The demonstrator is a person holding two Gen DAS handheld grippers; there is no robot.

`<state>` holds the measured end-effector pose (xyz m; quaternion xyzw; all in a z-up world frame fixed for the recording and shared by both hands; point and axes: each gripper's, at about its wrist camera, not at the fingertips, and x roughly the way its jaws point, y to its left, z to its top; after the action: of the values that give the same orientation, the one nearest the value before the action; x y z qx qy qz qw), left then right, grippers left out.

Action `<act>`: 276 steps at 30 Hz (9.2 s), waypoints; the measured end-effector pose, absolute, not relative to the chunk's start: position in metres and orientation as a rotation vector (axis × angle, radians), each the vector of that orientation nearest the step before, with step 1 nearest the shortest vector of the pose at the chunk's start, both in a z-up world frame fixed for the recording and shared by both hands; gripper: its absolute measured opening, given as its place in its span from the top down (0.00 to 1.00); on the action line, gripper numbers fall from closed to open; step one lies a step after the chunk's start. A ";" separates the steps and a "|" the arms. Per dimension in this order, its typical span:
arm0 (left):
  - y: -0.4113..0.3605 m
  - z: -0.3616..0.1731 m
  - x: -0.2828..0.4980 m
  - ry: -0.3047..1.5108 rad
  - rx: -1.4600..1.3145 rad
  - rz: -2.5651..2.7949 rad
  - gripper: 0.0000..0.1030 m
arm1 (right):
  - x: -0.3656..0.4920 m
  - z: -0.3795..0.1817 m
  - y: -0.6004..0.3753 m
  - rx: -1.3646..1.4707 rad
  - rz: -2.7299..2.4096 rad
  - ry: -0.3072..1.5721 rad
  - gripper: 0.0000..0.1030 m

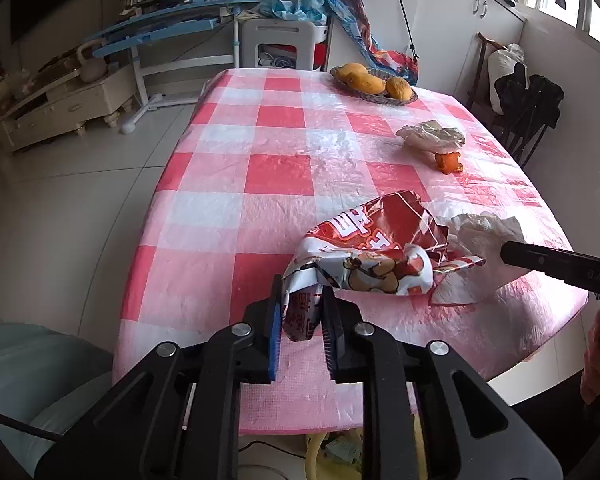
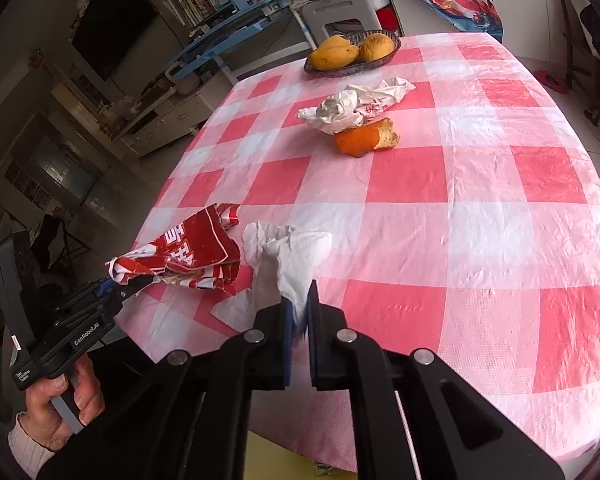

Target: Collect trash

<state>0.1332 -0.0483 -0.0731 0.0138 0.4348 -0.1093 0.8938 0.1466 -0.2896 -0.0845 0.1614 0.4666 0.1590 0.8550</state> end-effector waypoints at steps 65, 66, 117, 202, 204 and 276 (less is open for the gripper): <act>-0.052 -0.086 -0.039 0.988 0.164 -0.428 0.61 | -0.045 -0.052 -0.261 0.318 0.273 0.744 0.40; -0.051 -0.085 -0.038 0.987 0.159 -0.425 0.59 | -0.045 -0.052 -0.261 0.317 0.269 0.743 0.40; 0.000 -0.060 -0.033 0.778 -0.048 -0.170 0.14 | 0.029 -0.055 -0.251 0.229 0.234 0.838 0.32; 0.022 0.020 0.011 0.571 -0.144 0.091 0.07 | 0.234 -0.102 -0.320 0.001 -0.046 0.974 0.07; 0.017 0.014 0.018 0.576 -0.183 0.121 0.07 | 0.234 -0.102 -0.320 0.001 -0.046 0.974 0.07; -0.149 -0.099 0.262 0.949 -0.001 -0.090 0.07 | 0.234 -0.102 -0.322 0.008 -0.043 0.972 0.07</act>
<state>0.2615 -0.1491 -0.0990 -0.0006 0.4568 -0.0431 0.8885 0.2340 -0.3223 -0.1021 0.0038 0.4672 -0.0208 0.8839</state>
